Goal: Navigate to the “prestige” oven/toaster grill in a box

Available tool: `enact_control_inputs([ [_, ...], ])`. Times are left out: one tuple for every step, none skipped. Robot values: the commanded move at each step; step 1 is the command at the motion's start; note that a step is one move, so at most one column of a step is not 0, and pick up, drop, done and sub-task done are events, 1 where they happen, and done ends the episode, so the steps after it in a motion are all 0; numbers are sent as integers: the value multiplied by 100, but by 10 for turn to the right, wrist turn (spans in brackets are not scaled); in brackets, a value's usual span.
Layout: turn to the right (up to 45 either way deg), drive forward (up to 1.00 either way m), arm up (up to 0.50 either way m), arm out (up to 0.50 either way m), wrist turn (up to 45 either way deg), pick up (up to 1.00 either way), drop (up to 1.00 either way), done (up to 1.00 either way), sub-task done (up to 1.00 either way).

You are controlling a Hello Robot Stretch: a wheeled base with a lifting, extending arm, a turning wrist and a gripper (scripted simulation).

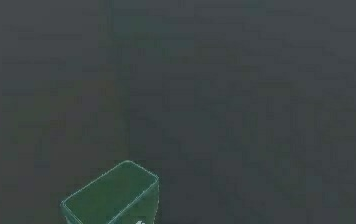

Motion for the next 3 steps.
enact_control_inputs([
  [0,5,0,0,0,0,0,0,0],
  [-450,0,0,0,0,0,0,0,0],
  [-450,0,0,0,0,0,0,0,0],
])
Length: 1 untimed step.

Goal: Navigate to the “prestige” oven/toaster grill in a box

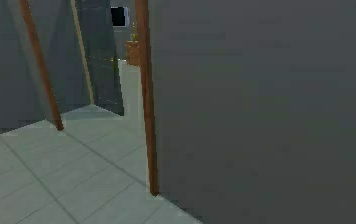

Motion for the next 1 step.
enact_control_inputs([
  [-120,0,0,0,0,0,0,0,0],
])
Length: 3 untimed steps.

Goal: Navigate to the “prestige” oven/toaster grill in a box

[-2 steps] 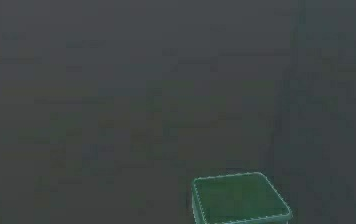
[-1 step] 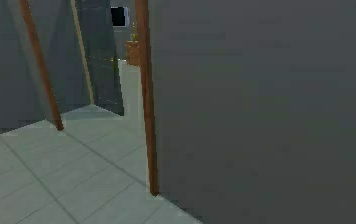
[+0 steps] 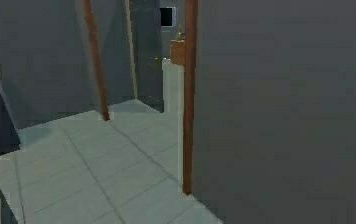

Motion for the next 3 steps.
enact_control_inputs([
  [0,40,0,0,0,0,0,0,0],
  [-180,0,0,0,0,0,0,0,0],
  [0,80,0,0,0,0,0,0,0],
])
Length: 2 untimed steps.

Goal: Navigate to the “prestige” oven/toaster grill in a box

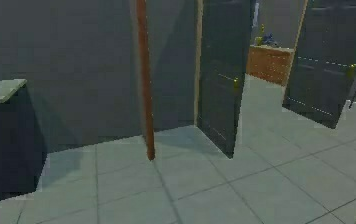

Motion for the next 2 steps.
enact_control_inputs([
  [-450,0,0,0,0,0,0,0,0],
  [-270,0,0,0,0,0,0,0,0],
])
